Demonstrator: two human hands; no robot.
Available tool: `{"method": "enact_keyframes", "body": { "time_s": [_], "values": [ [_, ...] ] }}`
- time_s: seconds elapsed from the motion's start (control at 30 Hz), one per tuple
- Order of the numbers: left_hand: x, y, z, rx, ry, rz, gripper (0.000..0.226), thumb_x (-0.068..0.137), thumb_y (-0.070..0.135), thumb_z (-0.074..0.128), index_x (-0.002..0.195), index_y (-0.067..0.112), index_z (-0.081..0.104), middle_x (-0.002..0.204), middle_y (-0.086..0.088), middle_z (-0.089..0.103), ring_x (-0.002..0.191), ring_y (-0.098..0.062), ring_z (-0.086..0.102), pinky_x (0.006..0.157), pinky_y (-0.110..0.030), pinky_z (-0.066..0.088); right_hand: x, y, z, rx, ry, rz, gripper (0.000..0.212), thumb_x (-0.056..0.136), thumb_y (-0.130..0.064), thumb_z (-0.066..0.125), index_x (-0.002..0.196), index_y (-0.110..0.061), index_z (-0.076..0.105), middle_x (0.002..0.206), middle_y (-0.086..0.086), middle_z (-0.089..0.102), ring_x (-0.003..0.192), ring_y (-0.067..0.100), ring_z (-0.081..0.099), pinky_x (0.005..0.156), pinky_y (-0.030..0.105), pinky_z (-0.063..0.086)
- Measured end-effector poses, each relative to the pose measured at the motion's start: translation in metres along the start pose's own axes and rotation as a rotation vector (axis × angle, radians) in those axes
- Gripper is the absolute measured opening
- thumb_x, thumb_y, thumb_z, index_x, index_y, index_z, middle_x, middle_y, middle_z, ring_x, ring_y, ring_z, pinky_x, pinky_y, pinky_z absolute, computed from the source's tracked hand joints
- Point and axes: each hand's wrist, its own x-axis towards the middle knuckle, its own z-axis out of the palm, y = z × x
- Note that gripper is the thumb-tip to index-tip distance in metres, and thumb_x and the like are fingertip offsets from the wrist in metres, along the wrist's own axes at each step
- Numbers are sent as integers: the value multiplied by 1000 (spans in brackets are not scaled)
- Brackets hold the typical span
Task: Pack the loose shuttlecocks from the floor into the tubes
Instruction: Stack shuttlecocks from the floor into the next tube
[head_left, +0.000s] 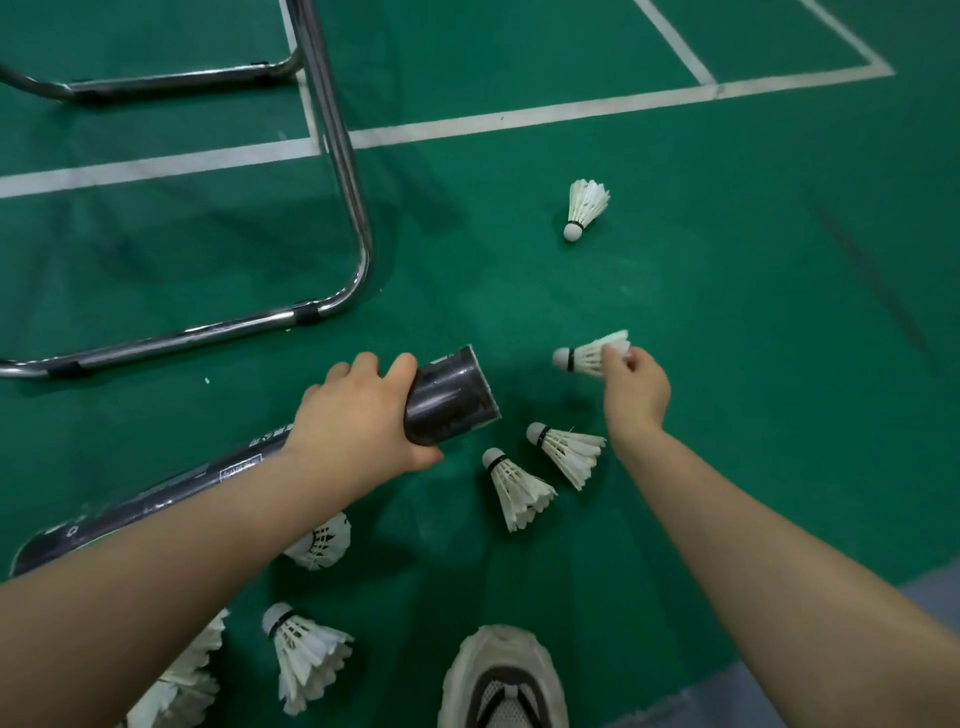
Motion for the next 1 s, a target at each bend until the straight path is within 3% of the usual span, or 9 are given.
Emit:
{"method": "enact_keyframes", "body": {
  "time_s": [0.1, 0.23, 0.3, 0.4, 0.5, 0.6, 0.83, 0.93, 1.0],
  "values": [
    [-4, -11, -3, -7, -6, -19, 69, 64, 64, 68, 112, 24, 38, 93, -2, 39, 95, -25, 49, 80, -38, 48, -33, -33, 6, 258, -2, -157, 30, 97, -26, 45, 68, -20, 54, 68, -6, 53, 59, 8, 42, 52, 12, 36],
    [-11, -23, -7, -14, 15, -41, 70, 63, 65, 69, 111, 24, 38, 90, -3, 41, 88, -23, 46, 79, -38, 49, -84, -58, 28, 246, -261, -373, 31, 97, -23, 45, 72, -15, 60, 71, 2, 62, 68, 18, 55, 67, 37, 49],
    [-15, -26, -9, -11, 24, -35, 69, 64, 65, 68, 110, 23, 37, 89, -2, 42, 89, -24, 46, 79, -38, 49, -100, -72, 35, 81, -463, -471, 35, 97, -27, 44, 73, -9, 63, 73, 10, 64, 69, 25, 56, 71, 42, 50],
    [-23, -35, -15, -48, 31, -46, 66, 65, 64, 68, 108, 24, 36, 87, 0, 44, 89, -22, 43, 81, -39, 48, -103, -103, 34, -88, -855, -378, 40, 96, -39, 43, 81, -11, 69, 91, 17, 70, 83, 23, 62, 91, 43, 46],
    [-30, -47, -20, -77, 55, -38, 65, 65, 64, 67, 107, 25, 36, 87, 2, 44, 86, -20, 40, 80, -38, 48, -97, -122, 27, -222, -1228, -306, 26, 83, -49, 56, 93, -29, 70, 108, 2, 70, 107, 17, 61, 102, 40, 42],
    [-40, -59, -23, -97, 93, -26, 65, 64, 65, 67, 105, 27, 35, 88, 3, 45, 87, -20, 42, 81, -38, 47, -102, -135, 27, -264, -1462, -292, 36, 69, -38, 67, 104, -30, 67, 117, -4, 66, 115, 15, 57, 105, 38, 40],
    [-59, -74, -31, -123, 153, -4, 59, 59, 71, 54, 91, 31, 25, 82, 6, 43, 81, -17, 39, 69, -32, 38, -135, -163, 50, -482, -1629, -368, 47, 74, -17, 66, 120, -11, 56, 120, 7, 63, 113, 16, 58, 100, 26, 45],
    [-59, -84, -36, -162, 176, -46, 60, 62, 66, 64, 92, 29, 27, 84, 4, 46, 83, -20, 43, 69, -33, 40, -151, -169, 63, -356, -1405, -373, 27, 83, -9, 66, 111, -9, 63, 103, 0, 68, 95, 8, 62, 92, 20, 48],
    [-60, -92, -41, -203, 212, -55, 62, 62, 62, 68, 97, 26, 32, 87, 3, 49, 86, -22, 45, 68, -33, 39, -160, -172, 71, -332, -1212, -436, 24, 82, -19, 68, 106, -13, 67, 104, 0, 69, 97, 11, 64, 96, 30, 49]
  ]
}}
